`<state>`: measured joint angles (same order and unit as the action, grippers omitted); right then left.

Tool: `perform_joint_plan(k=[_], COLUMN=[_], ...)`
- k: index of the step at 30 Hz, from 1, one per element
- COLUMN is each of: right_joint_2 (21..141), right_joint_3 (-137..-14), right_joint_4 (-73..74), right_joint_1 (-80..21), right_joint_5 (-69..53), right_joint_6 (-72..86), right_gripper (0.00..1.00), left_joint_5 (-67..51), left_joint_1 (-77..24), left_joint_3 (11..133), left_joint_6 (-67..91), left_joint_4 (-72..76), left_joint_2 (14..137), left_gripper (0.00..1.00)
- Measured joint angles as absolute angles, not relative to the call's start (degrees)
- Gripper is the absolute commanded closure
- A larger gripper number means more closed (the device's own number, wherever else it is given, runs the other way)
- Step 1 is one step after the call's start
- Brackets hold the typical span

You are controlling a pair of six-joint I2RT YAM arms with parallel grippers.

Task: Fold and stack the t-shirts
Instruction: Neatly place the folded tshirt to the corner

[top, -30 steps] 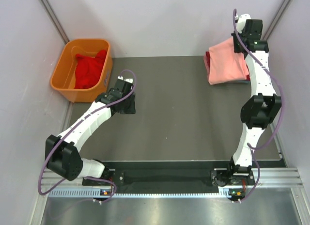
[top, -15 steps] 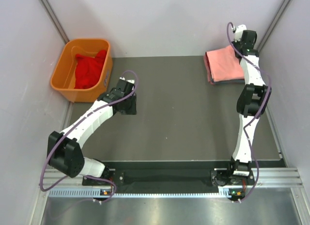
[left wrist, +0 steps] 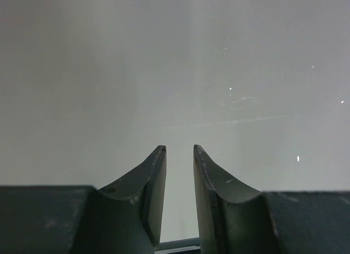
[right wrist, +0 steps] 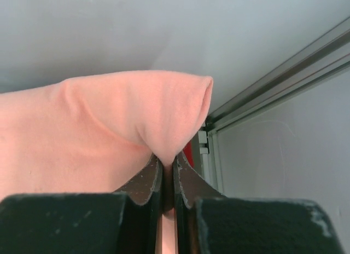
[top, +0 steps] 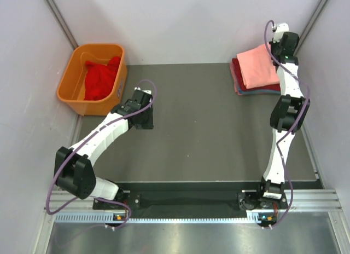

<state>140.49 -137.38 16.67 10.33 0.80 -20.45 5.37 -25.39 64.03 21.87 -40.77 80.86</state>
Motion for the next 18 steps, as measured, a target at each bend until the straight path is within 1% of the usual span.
perform_joint_plan(k=[1, 3, 4, 6, 7, 8, 10, 12, 14, 15, 16, 18], right_joint_2=[140.7, 141.5, 142.0, 143.0, 143.5, 143.7, 143.7, 143.3, 142.0, 140.6, 138.6, 132.2], right_joint_3=[-137.4, -137.8, -137.8, -137.8, -137.8, -137.8, -137.8, -137.8, -136.8, -135.6, -133.8, -128.5], right_joint_4=[15.9, 14.7, 13.8, 12.1, 11.6, 11.5, 11.5, 10.9, 11.0, 11.2, 11.9, 13.9], right_joint_1=[10.4, 10.7, 10.8, 11.1, 11.4, 11.6, 12.1, 12.7, 13.1, 13.3, 13.3, 13.5], right_joint_5=[0.3, -0.2, -0.3, -0.3, -0.3, -0.3, -0.3, 0.2, 0.9, 1.1, 1.2, 1.2], right_joint_6=[-20.0, -19.0, -18.5, -17.5, -17.1, -16.6, -15.4, -14.5, -13.1, -12.2, -11.1, -7.7], right_gripper=[0.98, 0.81, 0.68, 0.58, 0.48, 0.43, 0.35, 0.33, 0.27, 0.24, 0.15, 0.13], left_joint_5=[5.6, 5.9, 6.1, 6.4, 6.5, 6.5, 6.4, 5.9, 5.0, 4.3, 3.6, 1.9], left_joint_1=[-25.4, -25.4, -25.4, -25.4, -25.5, -25.5, -25.5, -25.5, -25.6, -25.5, -25.5, -25.5], left_joint_3=[64.0, 64.0, 64.0, 64.0, 64.0, 64.0, 64.0, 64.0, 64.0, 64.1, 64.1, 64.2], left_joint_6=[21.9, 21.9, 21.9, 21.9, 21.9, 21.9, 21.9, 21.9, 22.2, 22.4, 22.6, 22.7], left_joint_4=[-40.8, -40.8, -40.8, -40.8, -40.9, -40.8, -40.8, -40.7, -40.5, -40.4, -40.3, -40.3], left_joint_2=[80.9, 80.9, 80.9, 80.9, 80.9, 80.9, 80.9, 80.9, 80.9, 80.9, 80.9, 80.9], left_gripper=[0.68, 0.68, 0.68, 0.68, 0.68, 0.68, 0.67, 0.67, 0.67, 0.67, 0.67, 0.67])
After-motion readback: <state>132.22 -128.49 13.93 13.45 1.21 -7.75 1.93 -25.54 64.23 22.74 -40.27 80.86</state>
